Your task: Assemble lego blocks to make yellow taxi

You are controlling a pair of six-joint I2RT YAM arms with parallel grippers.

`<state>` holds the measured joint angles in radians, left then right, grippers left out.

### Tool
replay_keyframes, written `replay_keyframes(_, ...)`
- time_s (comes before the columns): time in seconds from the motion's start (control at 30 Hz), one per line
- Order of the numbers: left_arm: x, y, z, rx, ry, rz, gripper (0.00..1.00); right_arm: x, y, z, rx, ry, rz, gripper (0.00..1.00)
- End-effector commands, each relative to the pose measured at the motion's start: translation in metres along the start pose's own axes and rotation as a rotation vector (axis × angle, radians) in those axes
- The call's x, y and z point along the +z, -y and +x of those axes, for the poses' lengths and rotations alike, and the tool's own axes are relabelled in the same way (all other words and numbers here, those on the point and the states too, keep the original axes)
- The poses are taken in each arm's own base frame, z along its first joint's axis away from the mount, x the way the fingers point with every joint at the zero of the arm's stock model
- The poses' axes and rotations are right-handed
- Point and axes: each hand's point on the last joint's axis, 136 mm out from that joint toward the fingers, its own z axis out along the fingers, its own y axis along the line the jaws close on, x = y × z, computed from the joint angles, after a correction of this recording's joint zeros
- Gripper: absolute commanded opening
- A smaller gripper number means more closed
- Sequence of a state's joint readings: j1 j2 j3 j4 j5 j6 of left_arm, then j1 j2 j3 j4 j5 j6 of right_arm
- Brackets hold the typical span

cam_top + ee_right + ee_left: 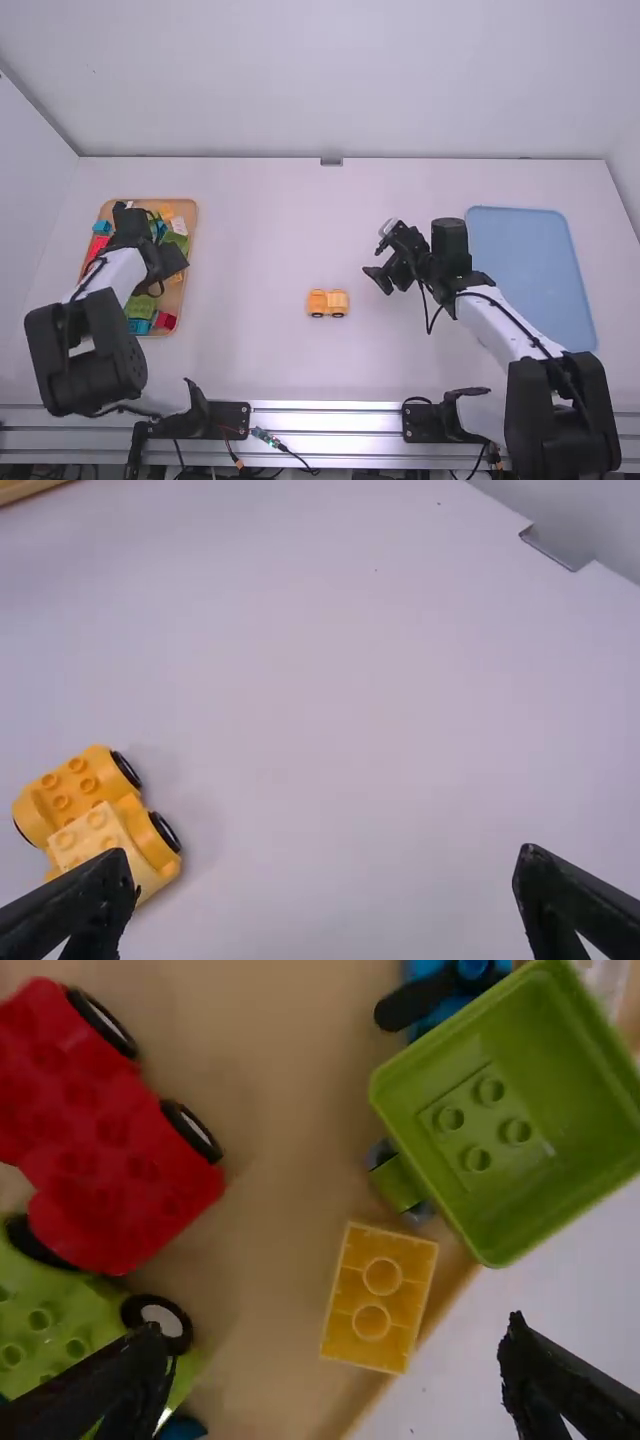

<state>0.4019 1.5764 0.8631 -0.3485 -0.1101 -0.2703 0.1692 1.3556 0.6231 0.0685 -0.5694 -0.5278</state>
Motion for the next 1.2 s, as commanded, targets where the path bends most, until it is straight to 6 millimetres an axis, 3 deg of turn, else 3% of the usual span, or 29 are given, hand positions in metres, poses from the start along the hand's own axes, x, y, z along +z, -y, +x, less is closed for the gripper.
replay_keyframes(0.0, 0.009, -0.002, 0.005, -0.006, -0.02, -0.019, 0.83, -0.003, -0.001, -0.004, -0.003, 0.012, 0.001, 0.99)
replay_keyframes(0.17, 0.02, 0.0, 0.005, -0.005, -0.024, -0.017, 0.73, -0.003, 0.001, -0.007, -0.01, 0.022, 0.006, 0.99)
replay_keyframes(0.47, 0.027, -0.001, 0.013, 0.033, -0.011, -0.012, 0.67, -0.003, 0.001, -0.009, -0.013, 0.031, 0.008, 0.99)
replay_keyframes(0.57, 0.031, -0.002, 0.017, 0.035, -0.005, -0.012, 0.6, -0.003, 0.001, -0.009, -0.013, 0.031, 0.008, 0.99)
replay_keyframes(1.17, 0.042, 0.004, 0.035, 0.111, 0.004, 0.047, 0.55, -0.002, -0.002, -0.011, -0.02, 0.034, 0.001, 0.99)
